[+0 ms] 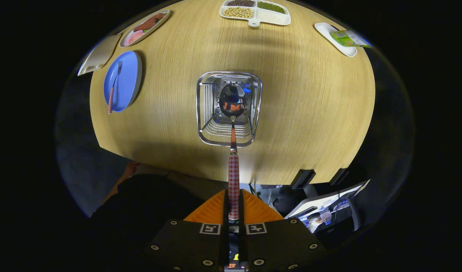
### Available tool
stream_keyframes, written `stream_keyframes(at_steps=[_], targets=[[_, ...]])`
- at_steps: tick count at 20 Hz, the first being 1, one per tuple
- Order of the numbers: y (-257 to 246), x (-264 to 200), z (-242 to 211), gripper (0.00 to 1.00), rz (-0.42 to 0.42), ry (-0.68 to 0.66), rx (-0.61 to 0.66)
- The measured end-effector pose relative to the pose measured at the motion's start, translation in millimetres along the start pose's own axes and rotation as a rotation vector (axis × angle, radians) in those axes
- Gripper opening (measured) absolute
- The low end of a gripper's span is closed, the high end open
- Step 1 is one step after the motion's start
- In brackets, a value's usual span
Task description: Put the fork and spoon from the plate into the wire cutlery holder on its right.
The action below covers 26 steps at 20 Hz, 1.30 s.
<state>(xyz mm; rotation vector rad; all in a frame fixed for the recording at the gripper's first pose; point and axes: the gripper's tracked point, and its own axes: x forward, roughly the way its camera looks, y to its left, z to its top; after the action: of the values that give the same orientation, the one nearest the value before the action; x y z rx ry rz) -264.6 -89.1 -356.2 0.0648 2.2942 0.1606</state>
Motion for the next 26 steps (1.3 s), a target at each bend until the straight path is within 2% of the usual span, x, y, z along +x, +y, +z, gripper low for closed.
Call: stream_keyframes(at_steps=[7,10,12,15,18,20,21,22,23,25,26], targets=[[4,-6,25,0.13,-0.003,0.032,-0.013],[8,-11,28,0.15,0.022,0.032,-0.001],[9,-12,38,0.19,0.039,-0.026,0.02],[10,-25,47,0.2,0.072,-0.123,0.037],[9,-37,53,0.27,0.082,-0.236,0.064],[12,-45,54,0.41,0.095,-0.299,0.076],[17,-51,55,0.57,0.107,-0.326,0.077],[21,-57,53,0.64,0.111,-0.352,0.077],[25,-61,54,0.75,0.111,-0.377,0.078],[32,-68,51,0.85,0.107,-0.415,0.082],[37,-70,51,0.86,0.103,-0.433,0.084]])
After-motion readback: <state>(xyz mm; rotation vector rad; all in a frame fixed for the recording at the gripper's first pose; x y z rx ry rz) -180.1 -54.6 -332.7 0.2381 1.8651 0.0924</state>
